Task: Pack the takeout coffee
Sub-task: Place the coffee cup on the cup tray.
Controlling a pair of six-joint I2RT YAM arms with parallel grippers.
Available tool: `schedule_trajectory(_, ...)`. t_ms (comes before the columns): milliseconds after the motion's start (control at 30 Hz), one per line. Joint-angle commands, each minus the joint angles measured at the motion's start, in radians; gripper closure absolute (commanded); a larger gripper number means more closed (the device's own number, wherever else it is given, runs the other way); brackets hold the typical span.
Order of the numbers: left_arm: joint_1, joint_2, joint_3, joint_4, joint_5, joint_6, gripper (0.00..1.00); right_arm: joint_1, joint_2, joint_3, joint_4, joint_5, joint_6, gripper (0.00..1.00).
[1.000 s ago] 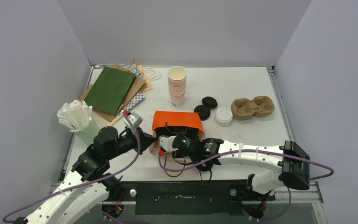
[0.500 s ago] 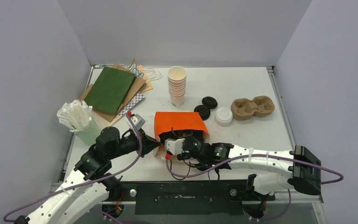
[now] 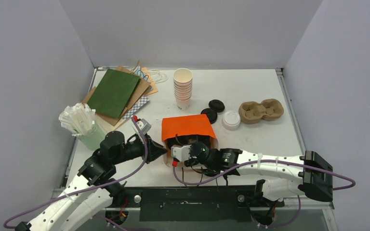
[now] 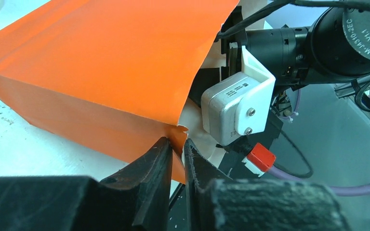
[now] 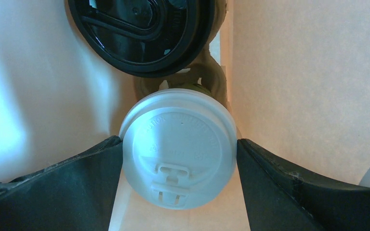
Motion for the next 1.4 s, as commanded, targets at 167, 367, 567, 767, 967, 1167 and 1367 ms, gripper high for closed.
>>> schedule_trajectory(167,-0.004,0.003,0.086,0.041,-0.033,-0.037,0.95,-0.008,-0.026,0.006,0.029,0.042,-0.050,0.58)
schedule_trajectory(367,-0.004,0.017,0.092,0.038,-0.032,-0.035,0.94,-0.008,-0.047,0.000,0.041,0.061,-0.083,0.59)
schedule_trajectory(567,-0.004,0.022,0.096,0.032,-0.021,-0.040,0.88,-0.008,-0.049,-0.024,0.071,0.081,-0.112,0.59)
schedule_trajectory(767,-0.004,0.035,0.137,0.001,-0.030,-0.043,0.62,-0.008,-0.054,-0.036,0.075,0.073,-0.119,0.59)
schedule_trajectory(967,0.003,0.125,0.326,-0.118,-0.104,-0.048,0.57,-0.008,-0.058,-0.025,0.068,0.060,-0.113,0.59)
schedule_trajectory(1167,0.006,0.200,0.511,-0.183,-0.278,-0.022,0.44,-0.008,-0.066,-0.025,0.068,0.048,-0.111,0.59)
schedule_trajectory(1367,0.043,0.298,0.573,-0.181,-0.411,-0.015,0.42,-0.008,-0.083,-0.028,0.058,0.026,-0.096,0.59)
